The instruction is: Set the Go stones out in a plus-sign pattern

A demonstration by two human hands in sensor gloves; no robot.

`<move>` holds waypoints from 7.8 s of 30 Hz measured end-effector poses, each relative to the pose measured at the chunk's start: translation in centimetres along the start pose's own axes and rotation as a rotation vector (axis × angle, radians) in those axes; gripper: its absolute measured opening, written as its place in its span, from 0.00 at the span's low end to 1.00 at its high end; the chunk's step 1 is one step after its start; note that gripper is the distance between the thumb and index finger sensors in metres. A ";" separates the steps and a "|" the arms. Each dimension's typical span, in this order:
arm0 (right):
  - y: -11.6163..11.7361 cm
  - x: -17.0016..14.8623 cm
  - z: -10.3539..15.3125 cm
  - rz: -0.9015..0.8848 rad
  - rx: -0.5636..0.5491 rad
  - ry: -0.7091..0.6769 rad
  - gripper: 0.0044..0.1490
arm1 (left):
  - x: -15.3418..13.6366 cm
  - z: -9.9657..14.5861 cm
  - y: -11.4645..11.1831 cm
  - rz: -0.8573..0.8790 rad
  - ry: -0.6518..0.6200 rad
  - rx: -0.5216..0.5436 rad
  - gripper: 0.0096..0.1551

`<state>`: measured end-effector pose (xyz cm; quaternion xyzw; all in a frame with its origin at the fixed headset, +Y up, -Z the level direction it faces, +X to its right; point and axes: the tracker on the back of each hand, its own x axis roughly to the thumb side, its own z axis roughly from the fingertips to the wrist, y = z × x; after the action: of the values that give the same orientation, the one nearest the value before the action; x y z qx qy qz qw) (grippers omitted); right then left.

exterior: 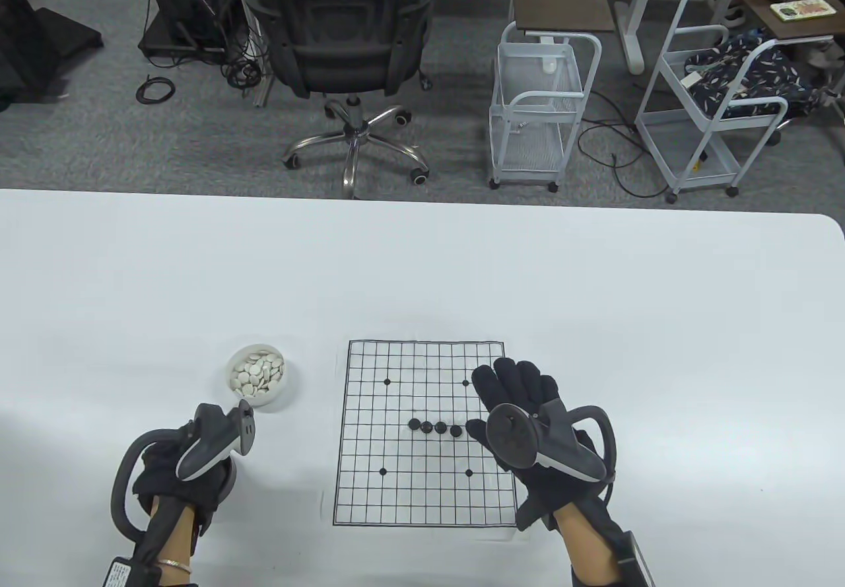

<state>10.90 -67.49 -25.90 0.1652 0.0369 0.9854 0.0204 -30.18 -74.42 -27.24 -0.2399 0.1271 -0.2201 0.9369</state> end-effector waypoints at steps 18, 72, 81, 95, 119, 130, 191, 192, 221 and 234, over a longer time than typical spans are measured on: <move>0.1 0.0 -0.1 0.006 0.010 -0.005 0.47 | -0.7 -0.1 -0.7 0.074 -0.043 0.022 0.24; 0.7 -0.2 0.0 0.016 -0.001 0.031 0.47 | 18.1 1.4 8.1 0.401 -0.448 0.250 0.22; 0.7 -0.2 0.0 0.018 0.004 0.038 0.47 | 17.8 1.6 8.4 0.302 -0.425 0.276 0.27; 0.8 -1.0 -0.2 0.000 0.003 0.051 0.47 | 11.6 1.6 11.9 0.260 -0.372 0.403 0.36; 2.0 -2.9 -0.7 -0.020 0.053 0.120 0.47 | 5.4 -8.8 8.1 0.010 -0.074 0.106 0.31; 2.0 -2.8 -0.7 -0.019 0.067 0.119 0.47 | 5.3 -9.4 8.3 0.022 -0.105 0.073 0.28; 2.2 -2.9 -0.7 -0.027 0.044 0.091 0.47 | 24.2 -1.1 13.6 0.171 -0.716 0.146 0.21; 2.2 -2.9 -0.7 -0.027 0.044 0.091 0.47 | 24.3 -1.0 13.6 0.161 -0.715 0.154 0.21; 2.0 -2.9 -0.6 -0.027 0.057 0.090 0.47 | 15.2 -2.3 14.2 0.110 -0.524 0.286 0.35; 2.2 -2.9 -0.8 -0.022 0.075 0.094 0.47 | 5.2 -7.4 10.2 0.022 -0.099 0.162 0.36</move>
<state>13.28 -69.84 -27.36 0.1190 0.0764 0.9897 0.0234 -24.65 -71.74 -39.37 -0.1723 0.0652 -0.2072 0.9608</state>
